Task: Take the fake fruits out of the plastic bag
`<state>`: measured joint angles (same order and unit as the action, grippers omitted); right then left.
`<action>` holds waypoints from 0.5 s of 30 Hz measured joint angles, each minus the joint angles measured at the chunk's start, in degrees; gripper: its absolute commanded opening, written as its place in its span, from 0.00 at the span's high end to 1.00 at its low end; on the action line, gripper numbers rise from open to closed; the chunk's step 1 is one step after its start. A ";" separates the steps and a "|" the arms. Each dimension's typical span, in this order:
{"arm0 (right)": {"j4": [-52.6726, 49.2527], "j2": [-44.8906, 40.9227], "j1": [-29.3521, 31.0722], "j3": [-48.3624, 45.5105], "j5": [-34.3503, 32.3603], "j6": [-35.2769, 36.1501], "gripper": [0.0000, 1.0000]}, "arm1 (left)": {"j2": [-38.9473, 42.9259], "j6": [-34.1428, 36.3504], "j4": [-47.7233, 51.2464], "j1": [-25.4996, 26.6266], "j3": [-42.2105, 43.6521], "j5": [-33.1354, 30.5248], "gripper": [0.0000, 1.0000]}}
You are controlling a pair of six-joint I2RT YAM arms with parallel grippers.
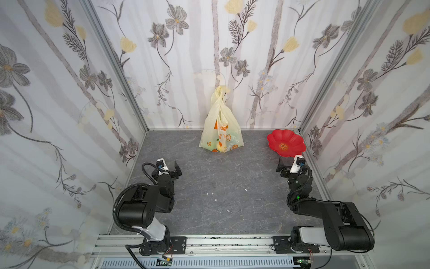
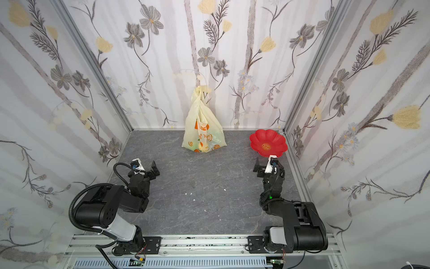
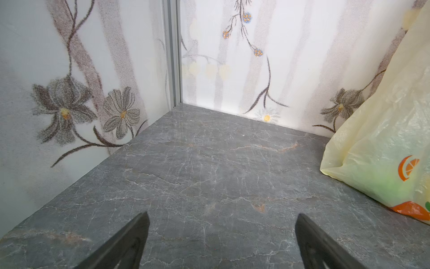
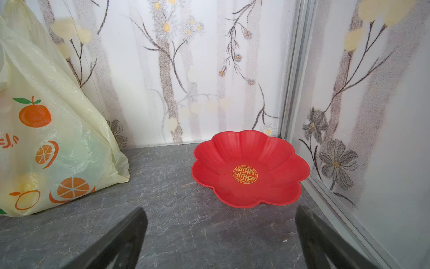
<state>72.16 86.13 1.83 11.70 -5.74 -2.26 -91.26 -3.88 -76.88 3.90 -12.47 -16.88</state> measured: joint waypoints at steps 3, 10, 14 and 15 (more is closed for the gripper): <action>0.00 0.02 -0.02 0.00 0.00 0.17 0.00 | 0.00 0.00 0.00 0.00 0.00 0.00 0.00; 0.00 0.02 -0.02 -0.02 0.00 0.35 0.00 | 0.00 -0.02 0.00 0.00 0.00 0.00 0.00; 0.00 0.02 -0.09 -0.02 0.02 0.37 0.00 | 0.00 -0.04 0.00 0.00 -0.02 0.00 0.00; 0.00 0.02 -0.09 -0.02 0.02 0.37 0.00 | 0.00 -0.04 0.00 0.00 -0.02 0.00 0.00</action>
<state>72.16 86.15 1.74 11.68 -5.72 -1.89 -91.26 -3.92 -76.88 3.90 -12.49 -16.88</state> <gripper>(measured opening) 0.996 0.997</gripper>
